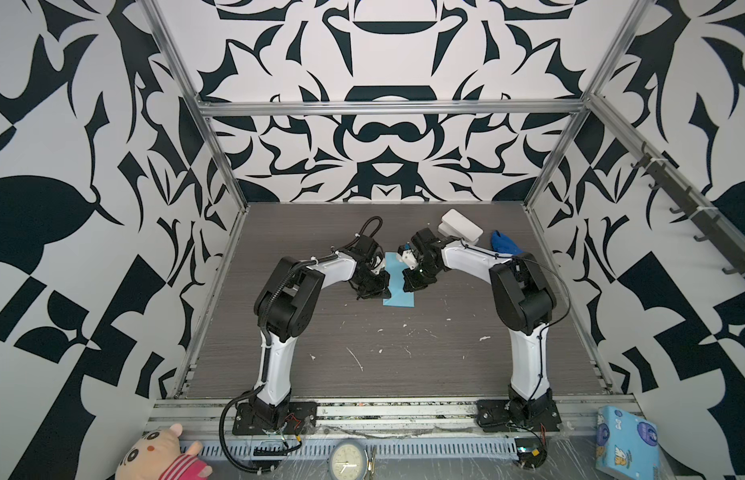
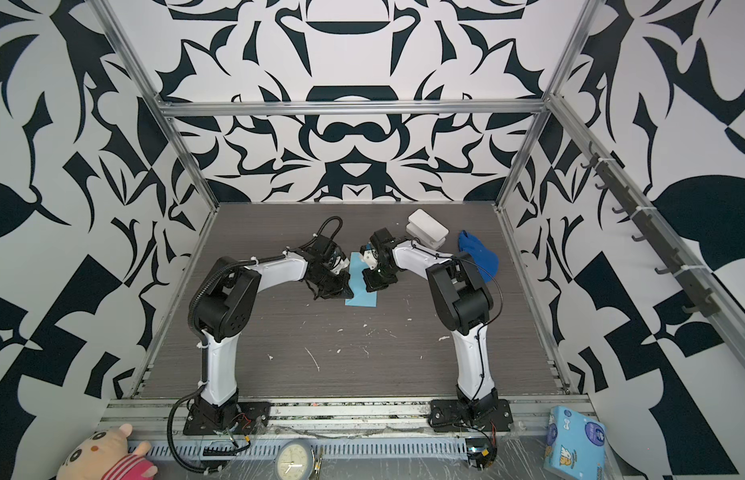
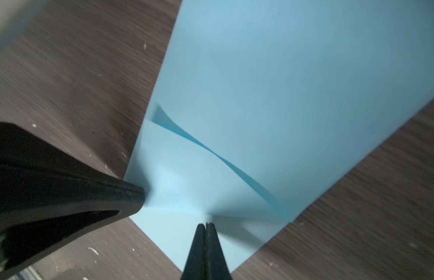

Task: Fold a paper plane with a square sheet of paper (pick it up from the middle)

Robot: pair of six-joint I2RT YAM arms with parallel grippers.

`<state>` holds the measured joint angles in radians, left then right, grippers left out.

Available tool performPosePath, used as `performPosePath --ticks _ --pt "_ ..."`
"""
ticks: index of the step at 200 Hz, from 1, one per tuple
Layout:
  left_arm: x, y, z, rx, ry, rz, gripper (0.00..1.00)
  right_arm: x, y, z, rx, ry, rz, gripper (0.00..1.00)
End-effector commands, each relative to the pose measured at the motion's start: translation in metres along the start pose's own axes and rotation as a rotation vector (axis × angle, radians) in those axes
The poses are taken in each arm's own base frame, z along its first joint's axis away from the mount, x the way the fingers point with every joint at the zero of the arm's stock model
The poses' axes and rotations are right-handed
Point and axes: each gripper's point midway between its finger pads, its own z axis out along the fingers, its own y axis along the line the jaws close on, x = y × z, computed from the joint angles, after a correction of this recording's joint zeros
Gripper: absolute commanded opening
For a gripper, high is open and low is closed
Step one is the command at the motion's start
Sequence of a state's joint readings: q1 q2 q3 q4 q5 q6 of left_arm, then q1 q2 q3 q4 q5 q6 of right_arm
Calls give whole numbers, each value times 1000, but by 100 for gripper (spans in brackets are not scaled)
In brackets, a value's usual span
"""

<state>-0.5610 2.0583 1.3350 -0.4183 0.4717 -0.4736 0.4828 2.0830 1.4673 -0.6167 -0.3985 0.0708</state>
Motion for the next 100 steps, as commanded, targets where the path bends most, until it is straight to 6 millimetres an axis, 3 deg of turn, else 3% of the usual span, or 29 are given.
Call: performPosePath --ticks 1,40,100 --pt "18 23 9 -73 78 -36 0 -16 18 -15 -48 -33 -41 0" --pt "17 23 10 -78 83 -36 0 -23 30 -12 -91 -42 -55 0" --pt "17 25 10 -92 87 -42 0 -19 14 2 -27 1 -45 0"
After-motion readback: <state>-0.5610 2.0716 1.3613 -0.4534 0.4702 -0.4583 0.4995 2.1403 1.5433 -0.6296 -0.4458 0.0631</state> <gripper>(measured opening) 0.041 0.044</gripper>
